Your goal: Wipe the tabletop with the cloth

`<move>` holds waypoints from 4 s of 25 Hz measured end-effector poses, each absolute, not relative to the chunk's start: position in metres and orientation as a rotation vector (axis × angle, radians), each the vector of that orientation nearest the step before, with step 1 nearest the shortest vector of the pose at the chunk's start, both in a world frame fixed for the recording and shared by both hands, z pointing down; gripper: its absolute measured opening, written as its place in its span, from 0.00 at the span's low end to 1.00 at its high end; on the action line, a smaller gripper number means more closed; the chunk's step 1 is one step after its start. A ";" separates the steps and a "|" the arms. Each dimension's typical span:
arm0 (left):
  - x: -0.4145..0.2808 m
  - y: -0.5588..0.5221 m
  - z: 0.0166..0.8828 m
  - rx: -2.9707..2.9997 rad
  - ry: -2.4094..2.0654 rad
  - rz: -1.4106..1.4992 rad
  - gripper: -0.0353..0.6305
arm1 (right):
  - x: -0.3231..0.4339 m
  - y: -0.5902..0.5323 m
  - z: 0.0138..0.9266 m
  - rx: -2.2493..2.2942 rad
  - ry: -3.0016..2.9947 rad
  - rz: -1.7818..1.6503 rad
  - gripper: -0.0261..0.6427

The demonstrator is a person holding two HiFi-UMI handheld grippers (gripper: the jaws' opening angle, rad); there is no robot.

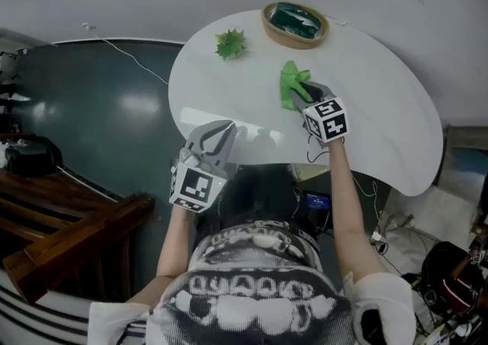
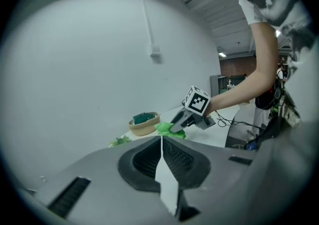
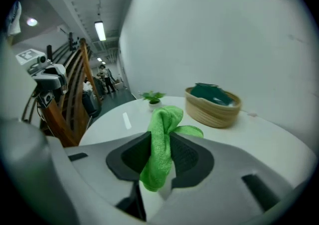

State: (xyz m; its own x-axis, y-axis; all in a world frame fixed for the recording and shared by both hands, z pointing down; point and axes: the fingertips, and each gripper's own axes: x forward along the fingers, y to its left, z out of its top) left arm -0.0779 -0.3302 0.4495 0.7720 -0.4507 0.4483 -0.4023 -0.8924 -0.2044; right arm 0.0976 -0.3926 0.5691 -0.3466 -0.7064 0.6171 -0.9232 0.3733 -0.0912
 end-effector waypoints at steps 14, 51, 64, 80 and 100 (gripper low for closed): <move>-0.209 -0.323 0.458 -2.858 0.831 -0.755 0.07 | -0.167 -0.399 0.622 1.010 -2.290 0.620 0.21; 0.212 -0.147 0.450 -2.903 0.286 -0.677 0.07 | 0.565 -0.007 0.647 1.867 -1.415 0.931 0.21; 0.155 -0.149 0.453 -2.896 0.362 -0.677 0.07 | 0.514 -0.028 0.618 1.931 -1.486 0.884 0.21; -0.127 -0.216 0.464 -2.830 0.803 -0.762 0.07 | 0.022 -0.239 0.606 1.259 -2.170 0.639 0.21; -0.195 -0.209 0.482 -2.836 0.942 -0.808 0.07 | -0.088 -0.245 0.653 1.048 -2.184 0.692 0.21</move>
